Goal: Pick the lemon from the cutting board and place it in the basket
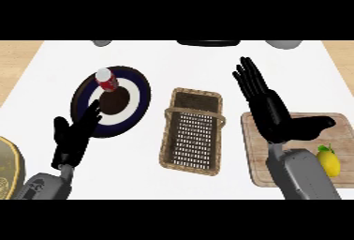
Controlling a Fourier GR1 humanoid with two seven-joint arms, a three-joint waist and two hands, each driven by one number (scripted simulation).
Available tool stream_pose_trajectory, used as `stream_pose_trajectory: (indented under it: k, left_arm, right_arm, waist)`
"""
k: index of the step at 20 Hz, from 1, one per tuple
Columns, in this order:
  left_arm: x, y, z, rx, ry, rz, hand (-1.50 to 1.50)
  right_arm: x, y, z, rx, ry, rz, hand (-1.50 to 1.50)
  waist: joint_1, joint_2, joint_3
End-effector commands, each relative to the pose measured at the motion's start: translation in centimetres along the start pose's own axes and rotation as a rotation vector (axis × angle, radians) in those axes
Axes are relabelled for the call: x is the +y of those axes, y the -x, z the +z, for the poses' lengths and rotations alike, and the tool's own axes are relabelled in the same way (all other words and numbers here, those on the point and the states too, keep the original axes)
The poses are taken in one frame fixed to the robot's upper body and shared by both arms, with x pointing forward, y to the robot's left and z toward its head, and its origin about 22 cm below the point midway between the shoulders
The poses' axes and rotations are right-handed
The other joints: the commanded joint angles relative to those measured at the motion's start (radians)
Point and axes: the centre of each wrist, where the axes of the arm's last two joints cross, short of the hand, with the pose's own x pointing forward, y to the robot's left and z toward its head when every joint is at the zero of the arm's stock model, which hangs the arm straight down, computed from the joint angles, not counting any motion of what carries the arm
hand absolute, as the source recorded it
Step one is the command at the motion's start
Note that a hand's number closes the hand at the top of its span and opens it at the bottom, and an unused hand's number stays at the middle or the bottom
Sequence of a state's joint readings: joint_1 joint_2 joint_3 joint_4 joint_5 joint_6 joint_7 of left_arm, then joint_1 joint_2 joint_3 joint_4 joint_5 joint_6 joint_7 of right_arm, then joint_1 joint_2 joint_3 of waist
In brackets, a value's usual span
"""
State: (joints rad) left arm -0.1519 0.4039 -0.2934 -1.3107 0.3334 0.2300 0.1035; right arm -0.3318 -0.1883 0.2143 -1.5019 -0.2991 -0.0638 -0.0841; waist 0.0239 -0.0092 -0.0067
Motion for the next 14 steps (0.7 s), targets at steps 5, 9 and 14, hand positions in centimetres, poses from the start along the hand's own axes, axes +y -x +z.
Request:
stream_pose_trajectory:
  k: [5,9,14]
  left_arm:
    - [2.1,5.1,3.0,0.216,-0.085,0.044,0.00]
    - [0.6,7.3,4.1,0.253,-0.061,0.027,0.00]
    - [1.1,6.3,3.8,0.272,-0.065,0.048,0.00]
  right_arm:
    - [-14.4,-4.8,2.4,-0.068,0.122,0.106,1.50]
    - [-11.8,-1.1,3.1,-0.010,-0.124,0.157,1.50]
    - [-7.4,0.4,4.4,0.066,0.006,0.477,-1.50]
  waist:
    - [-0.019,0.011,0.009]
    - [-0.015,0.011,0.007]
    - [-0.029,0.007,0.005]
